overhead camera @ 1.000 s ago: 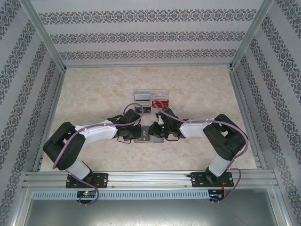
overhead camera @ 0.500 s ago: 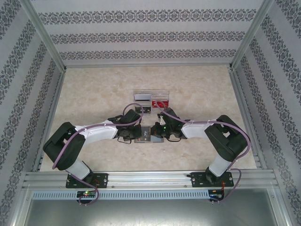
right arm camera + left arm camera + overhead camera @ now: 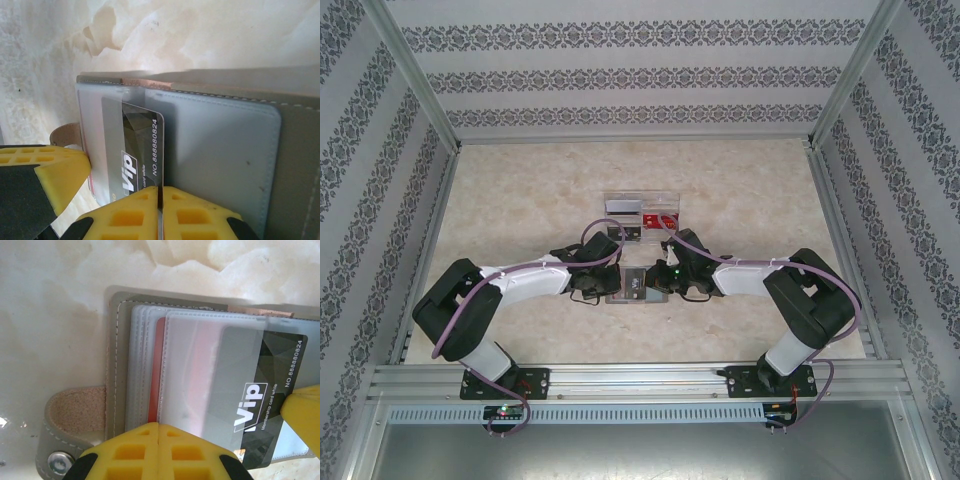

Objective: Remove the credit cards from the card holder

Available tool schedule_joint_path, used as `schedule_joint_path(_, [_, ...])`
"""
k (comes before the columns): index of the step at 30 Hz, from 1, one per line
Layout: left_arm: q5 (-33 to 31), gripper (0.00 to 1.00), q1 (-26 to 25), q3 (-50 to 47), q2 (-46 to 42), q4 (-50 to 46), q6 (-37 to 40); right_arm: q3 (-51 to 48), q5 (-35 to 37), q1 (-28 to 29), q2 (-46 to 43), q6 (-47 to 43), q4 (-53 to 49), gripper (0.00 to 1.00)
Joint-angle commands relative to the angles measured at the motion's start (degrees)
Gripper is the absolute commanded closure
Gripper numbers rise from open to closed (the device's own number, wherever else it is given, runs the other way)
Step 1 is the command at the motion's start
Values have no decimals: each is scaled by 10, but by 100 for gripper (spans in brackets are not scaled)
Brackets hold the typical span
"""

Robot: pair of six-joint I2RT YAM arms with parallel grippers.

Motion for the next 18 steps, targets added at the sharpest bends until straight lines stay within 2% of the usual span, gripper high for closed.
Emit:
schedule_joint_path(1, [-23,100,-5,3,21,-60,0,10,-15,3,15,-6,2,90])
schedule_joint_path(3, [-24,100,-5,11,15,-66,5,12,-15,4,18,-5,4,95])
schedule_joint_path(6, [-30,100,-5,20,7,-75,11,12,-13,5,21,-5,5,94])
schedule_joint_path(11, [-20,100,-5,18,20,-68,11,13,-21,5,26,-2,15,89])
schedule_joint_path(18, [-12,100,-6,12,29,-58,6,13,-31,5,43,7,37,77])
